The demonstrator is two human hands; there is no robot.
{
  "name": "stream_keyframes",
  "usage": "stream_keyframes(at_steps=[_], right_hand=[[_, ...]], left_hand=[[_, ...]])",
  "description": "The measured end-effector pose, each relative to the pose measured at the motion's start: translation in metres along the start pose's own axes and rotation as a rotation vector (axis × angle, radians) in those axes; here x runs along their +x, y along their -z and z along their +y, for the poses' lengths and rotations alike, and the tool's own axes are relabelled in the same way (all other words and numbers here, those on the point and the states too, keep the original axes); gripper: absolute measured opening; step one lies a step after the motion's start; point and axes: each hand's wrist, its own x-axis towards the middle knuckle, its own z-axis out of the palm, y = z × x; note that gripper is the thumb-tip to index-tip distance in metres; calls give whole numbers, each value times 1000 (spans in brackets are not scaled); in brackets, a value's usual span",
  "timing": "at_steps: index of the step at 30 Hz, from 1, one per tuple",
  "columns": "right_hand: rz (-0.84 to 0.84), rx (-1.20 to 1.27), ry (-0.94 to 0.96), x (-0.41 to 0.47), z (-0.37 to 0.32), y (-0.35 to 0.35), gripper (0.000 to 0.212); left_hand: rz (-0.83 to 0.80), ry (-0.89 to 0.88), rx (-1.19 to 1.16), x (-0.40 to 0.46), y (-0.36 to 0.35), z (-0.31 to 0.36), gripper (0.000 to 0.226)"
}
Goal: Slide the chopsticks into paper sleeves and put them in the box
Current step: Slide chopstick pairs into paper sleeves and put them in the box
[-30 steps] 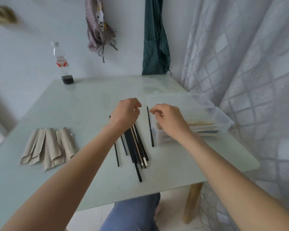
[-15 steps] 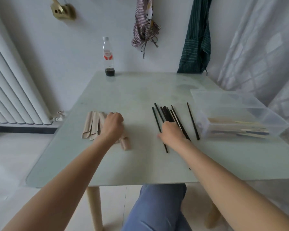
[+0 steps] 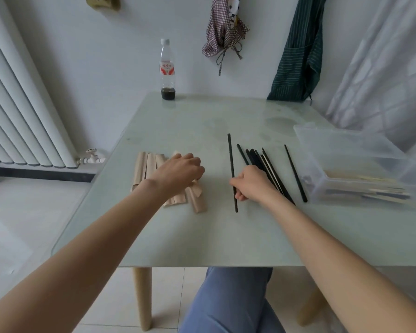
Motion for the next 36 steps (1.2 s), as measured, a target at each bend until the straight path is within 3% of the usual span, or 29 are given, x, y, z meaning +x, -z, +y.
stream_keyframes(at_steps=[2, 4, 7, 9, 12, 16, 20, 25, 28, 33, 36], right_hand=[[34, 74, 29, -1, -3, 3, 19], [53, 182, 55, -2, -6, 8, 18], [81, 392, 68, -4, -9, 14, 18], [104, 534, 87, -6, -12, 18, 18], [117, 708, 120, -9, -16, 21, 13], [77, 913, 138, -13, -21, 21, 10], [70, 999, 156, -18, -20, 21, 11], [97, 1138, 194, -20, -18, 28, 16], [165, 1175, 203, -19, -16, 33, 19], [258, 1232, 215, -18, -13, 37, 15], [254, 1224, 221, -19, -13, 38, 13]], left_hand=[[68, -42, 42, 0, 4, -1, 12], [242, -68, 10, 1, 7, -3, 7], [454, 96, -221, 3, 14, 1, 15], [567, 290, -608, 2, 21, 10, 16], [720, 520, -1371, 8, 31, 20, 11], [667, 717, -2211, 25, 24, 28, 8], [702, 844, -2681, 33, 21, 34, 14], [764, 946, -2894, 33, 24, 34, 19], [698, 988, -3021, 30, 24, 30, 22], [570, 903, -2862, 29, 24, 31, 28], [371, 845, -2588, 26, 27, 34, 44]])
